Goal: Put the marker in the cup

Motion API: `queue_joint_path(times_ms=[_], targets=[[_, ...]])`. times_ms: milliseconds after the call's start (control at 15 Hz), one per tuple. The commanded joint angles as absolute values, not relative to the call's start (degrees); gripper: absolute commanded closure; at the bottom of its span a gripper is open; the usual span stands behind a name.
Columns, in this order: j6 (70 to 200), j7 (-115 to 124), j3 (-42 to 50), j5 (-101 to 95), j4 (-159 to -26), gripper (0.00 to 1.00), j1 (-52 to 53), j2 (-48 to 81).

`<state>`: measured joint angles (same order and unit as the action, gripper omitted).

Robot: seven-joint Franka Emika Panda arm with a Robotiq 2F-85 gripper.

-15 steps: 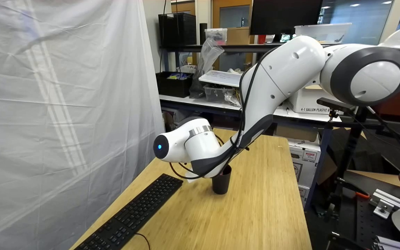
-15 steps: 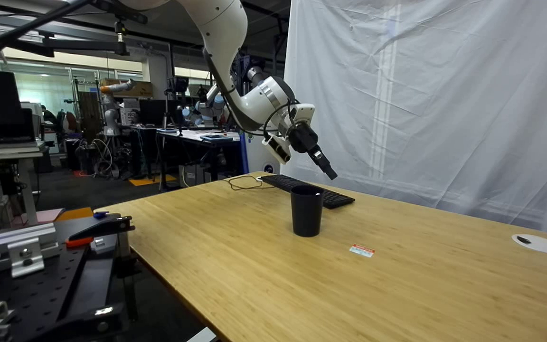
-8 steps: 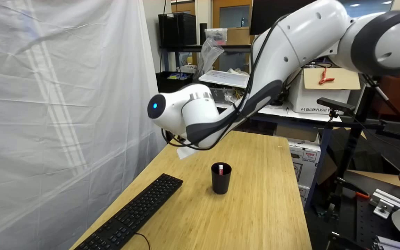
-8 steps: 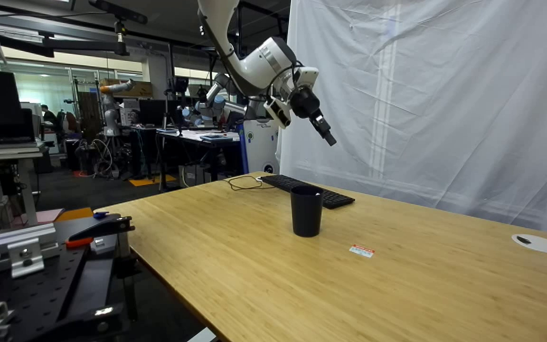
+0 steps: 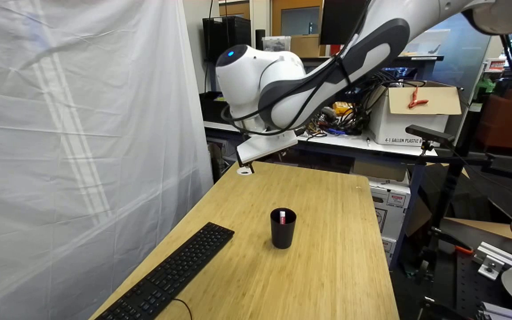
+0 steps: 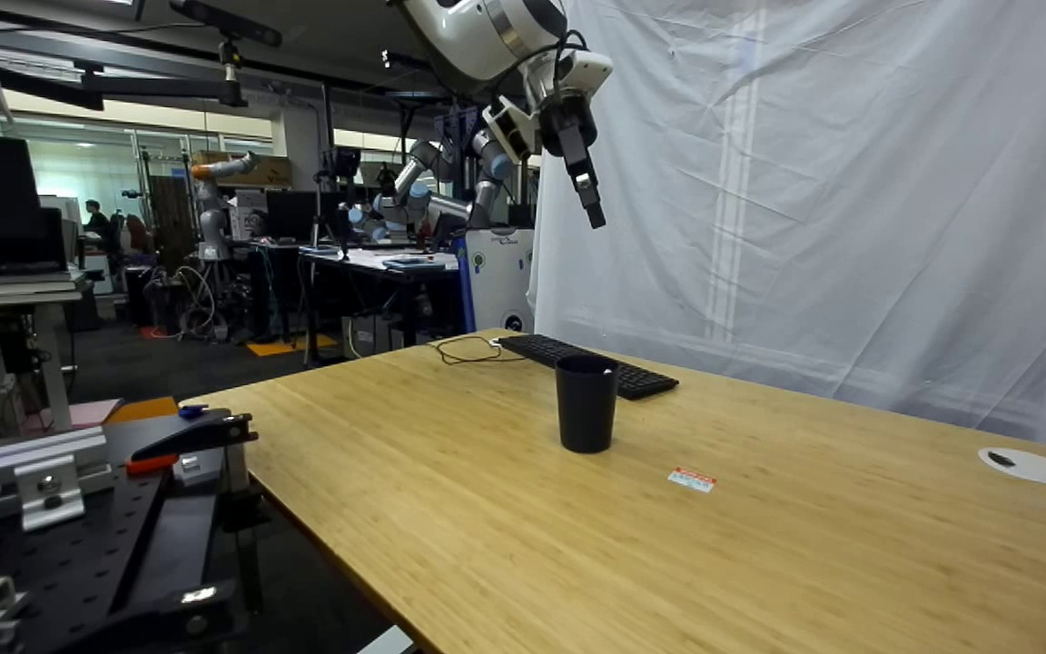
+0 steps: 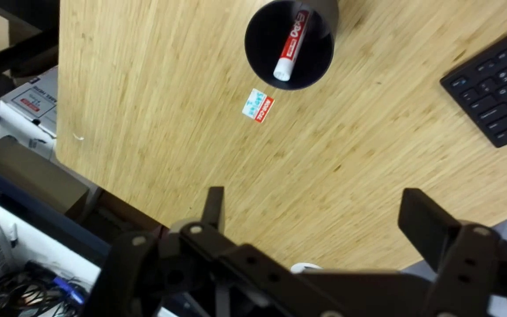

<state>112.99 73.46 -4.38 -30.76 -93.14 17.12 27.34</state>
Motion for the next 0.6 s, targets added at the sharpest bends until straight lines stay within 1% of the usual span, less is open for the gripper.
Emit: queue_joint_path(times_ms=[0,267,533], targets=[[123.84,64.22,-5.08,-26.08,-105.25,0.0,13.9,19.16],[131.99,51.69,-4.77,-24.89,-115.84,0.0,11.79,12.74],[135.91,36.29,-4.92,-20.58,-123.21,0.0,9.69,8.5]])
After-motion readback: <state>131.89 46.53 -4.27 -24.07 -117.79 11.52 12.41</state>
